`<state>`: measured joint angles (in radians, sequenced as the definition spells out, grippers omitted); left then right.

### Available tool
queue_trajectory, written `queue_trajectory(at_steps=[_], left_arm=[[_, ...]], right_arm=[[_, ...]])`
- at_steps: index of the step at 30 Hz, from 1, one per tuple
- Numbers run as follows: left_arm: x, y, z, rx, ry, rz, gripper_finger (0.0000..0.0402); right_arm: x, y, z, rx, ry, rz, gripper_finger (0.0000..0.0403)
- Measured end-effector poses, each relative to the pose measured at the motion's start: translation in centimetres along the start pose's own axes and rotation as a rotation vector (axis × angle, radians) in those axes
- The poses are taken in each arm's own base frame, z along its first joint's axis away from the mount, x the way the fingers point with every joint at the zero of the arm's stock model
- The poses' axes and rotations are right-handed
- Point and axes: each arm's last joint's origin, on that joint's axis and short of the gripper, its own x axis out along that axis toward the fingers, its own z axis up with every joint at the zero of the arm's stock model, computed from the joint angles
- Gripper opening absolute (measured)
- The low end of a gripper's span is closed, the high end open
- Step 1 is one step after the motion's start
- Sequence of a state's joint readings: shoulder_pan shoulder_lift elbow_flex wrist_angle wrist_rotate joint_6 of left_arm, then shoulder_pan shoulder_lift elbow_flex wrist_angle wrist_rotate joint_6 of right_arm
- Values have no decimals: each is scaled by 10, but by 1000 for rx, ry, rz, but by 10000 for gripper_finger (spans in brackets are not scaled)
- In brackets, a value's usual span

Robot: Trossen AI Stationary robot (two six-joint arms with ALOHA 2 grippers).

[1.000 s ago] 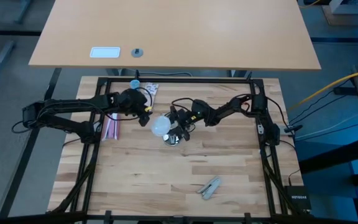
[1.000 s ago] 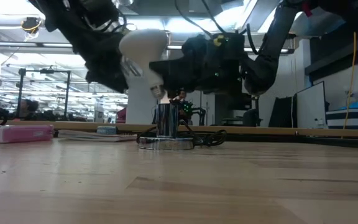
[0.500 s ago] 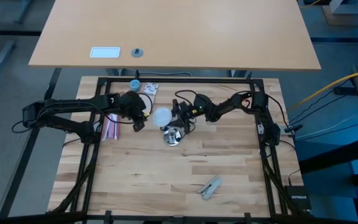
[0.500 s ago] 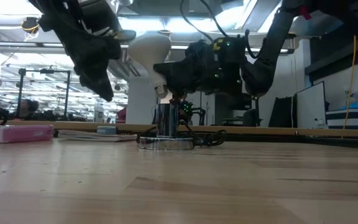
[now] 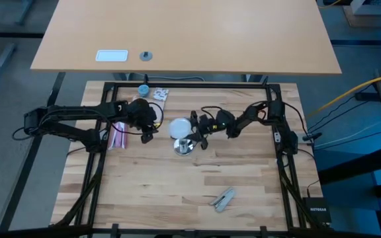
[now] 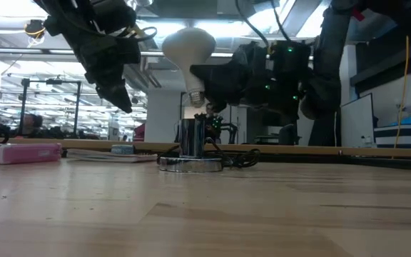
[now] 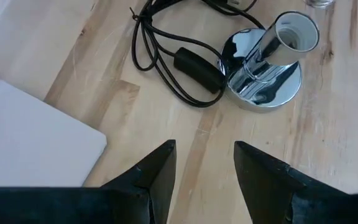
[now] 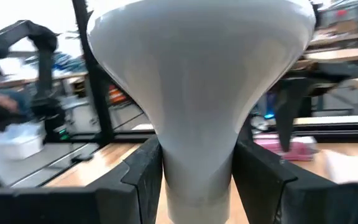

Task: Screw lightbulb
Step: Insert the light bulb into the lamp

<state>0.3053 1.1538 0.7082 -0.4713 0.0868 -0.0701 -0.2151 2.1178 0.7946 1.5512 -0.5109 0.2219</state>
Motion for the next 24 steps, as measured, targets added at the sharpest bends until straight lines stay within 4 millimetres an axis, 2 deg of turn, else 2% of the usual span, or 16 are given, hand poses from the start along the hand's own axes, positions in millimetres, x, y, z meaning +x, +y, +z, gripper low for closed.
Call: queue_trajectory(at_steps=[4,12,17,24], left_arm=[[0,0,4,-20,-41,-3,155],[-1,-1,15,-40,-156,-19,155],[-1,-6,15,-36,-145,-106,155],[0,-25,13,18,-135,-173,155]], right_arm=[[6,12,-2,8,-21,-58,170],[21,43,-18,-101,52,-167,170],[22,44,-21,-126,73,-247,170],[21,42,-24,-131,114,-266,170]])
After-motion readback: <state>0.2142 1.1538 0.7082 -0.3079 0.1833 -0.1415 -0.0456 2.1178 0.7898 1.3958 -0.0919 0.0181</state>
